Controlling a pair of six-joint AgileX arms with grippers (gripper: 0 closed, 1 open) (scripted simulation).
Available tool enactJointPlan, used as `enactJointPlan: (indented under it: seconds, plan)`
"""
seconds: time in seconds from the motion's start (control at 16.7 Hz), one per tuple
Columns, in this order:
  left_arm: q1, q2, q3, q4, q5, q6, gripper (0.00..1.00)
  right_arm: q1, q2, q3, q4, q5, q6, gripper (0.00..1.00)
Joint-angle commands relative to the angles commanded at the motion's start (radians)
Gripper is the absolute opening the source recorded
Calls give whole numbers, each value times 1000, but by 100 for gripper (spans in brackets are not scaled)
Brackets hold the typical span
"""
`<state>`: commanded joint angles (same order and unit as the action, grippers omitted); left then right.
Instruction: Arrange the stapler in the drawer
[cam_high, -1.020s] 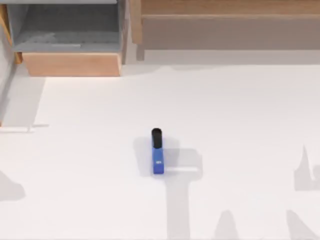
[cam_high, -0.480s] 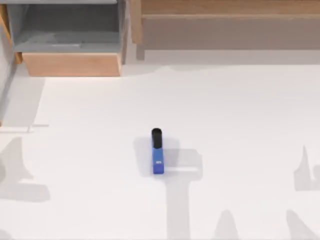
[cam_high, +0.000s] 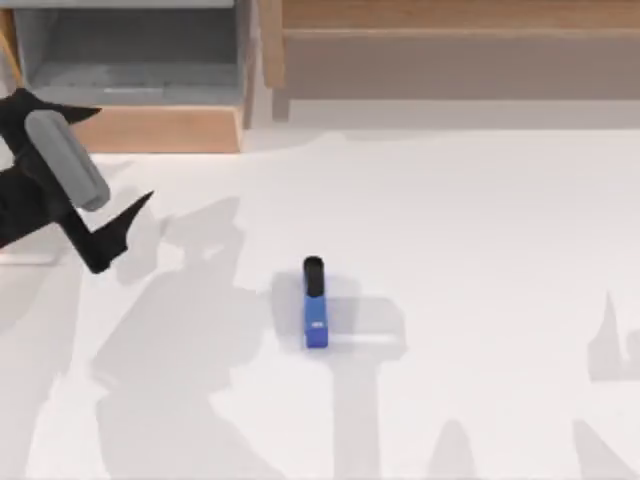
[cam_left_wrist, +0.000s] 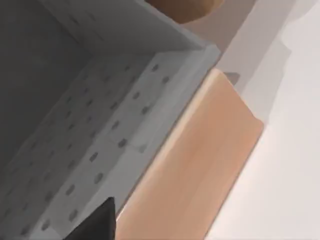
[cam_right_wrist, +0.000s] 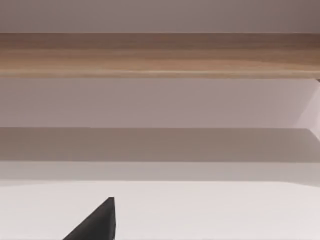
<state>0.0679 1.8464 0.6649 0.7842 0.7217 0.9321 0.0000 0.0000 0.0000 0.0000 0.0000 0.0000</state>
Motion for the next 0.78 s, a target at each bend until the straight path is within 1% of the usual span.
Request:
enactJointPlan:
  seconds: [0.24,0.42,0.6,0.78]
  plan:
    - [-301,75,301,-527,-168,-407,100,0,0,0,0,0,0,100]
    - [-493,148,538,-927,-310,-723,100,0,0,0,0,0,0,100]
    - [-638,221,757,-1296,-447,-1025,100,0,0,0,0,0,0,100]
    - [-728,285,939,-1606,-566,-1296,100,0,0,0,0,0,0,100]
